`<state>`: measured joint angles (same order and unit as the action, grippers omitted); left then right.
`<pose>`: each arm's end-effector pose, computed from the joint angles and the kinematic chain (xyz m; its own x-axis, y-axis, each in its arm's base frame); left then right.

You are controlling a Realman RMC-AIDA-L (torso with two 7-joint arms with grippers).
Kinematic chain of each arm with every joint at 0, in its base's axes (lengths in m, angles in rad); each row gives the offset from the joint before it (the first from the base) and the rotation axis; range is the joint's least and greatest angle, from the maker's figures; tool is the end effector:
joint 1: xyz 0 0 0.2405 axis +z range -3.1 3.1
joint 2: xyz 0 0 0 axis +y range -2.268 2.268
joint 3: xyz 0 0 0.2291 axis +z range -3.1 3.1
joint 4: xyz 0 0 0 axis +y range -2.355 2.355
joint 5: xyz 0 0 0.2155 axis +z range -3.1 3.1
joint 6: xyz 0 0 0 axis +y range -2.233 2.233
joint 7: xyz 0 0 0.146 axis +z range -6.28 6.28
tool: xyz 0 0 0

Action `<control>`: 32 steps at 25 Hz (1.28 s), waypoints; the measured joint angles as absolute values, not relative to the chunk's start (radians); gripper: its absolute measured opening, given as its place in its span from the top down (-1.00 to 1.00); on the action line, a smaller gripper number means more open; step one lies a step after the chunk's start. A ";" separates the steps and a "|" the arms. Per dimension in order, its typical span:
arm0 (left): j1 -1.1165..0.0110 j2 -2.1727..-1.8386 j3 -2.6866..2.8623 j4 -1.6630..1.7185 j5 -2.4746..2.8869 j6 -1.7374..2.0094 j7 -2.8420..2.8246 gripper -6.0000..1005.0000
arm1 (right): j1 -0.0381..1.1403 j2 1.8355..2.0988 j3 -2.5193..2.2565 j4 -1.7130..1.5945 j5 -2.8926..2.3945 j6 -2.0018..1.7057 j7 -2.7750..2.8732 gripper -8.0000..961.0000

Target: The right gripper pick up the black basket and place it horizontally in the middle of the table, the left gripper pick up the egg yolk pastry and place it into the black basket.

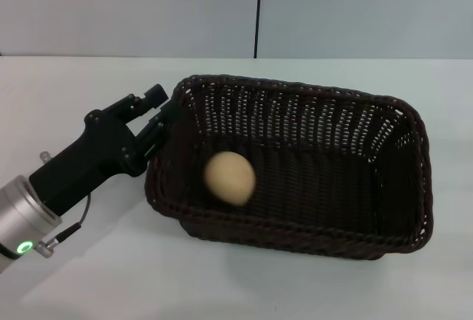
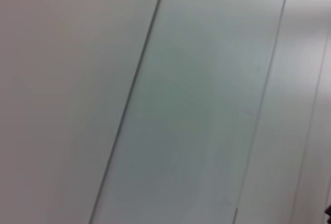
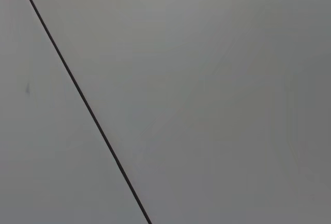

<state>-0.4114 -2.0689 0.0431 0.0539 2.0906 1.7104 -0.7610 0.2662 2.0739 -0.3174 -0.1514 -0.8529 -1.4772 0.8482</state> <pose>-0.2663 0.2501 -0.0224 0.4555 0.1080 0.8837 0.5978 -0.7727 -0.2137 0.3761 0.2521 0.1053 0.2711 0.3524 -0.8957 -0.9604 0.0375 -0.2760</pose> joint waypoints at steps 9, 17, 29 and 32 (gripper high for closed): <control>-0.303 -2.067 -0.239 0.038 2.078 1.759 -0.761 -0.05 | 0.267 2.074 -0.317 -0.152 -0.853 -1.477 0.848 0.15; -0.176 -2.068 -0.598 -0.012 2.078 1.777 -0.761 -0.36 | 0.259 2.075 -0.312 -0.152 -0.848 -1.477 0.848 0.15; -0.140 -2.065 -0.675 -0.017 2.079 1.803 -0.762 -0.32 | 0.258 2.074 -0.301 -0.152 -0.847 -1.478 0.848 0.15; -0.142 -2.065 -0.675 -0.017 2.079 1.809 -0.763 -0.26 | 0.256 2.074 -0.301 -0.152 -0.847 -1.481 0.848 0.15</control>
<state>-0.1420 -2.0650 -0.6751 -0.0169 2.0786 1.8091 -0.7635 0.2556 2.0739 -0.3008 -0.1518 -0.8467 -1.4813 0.8482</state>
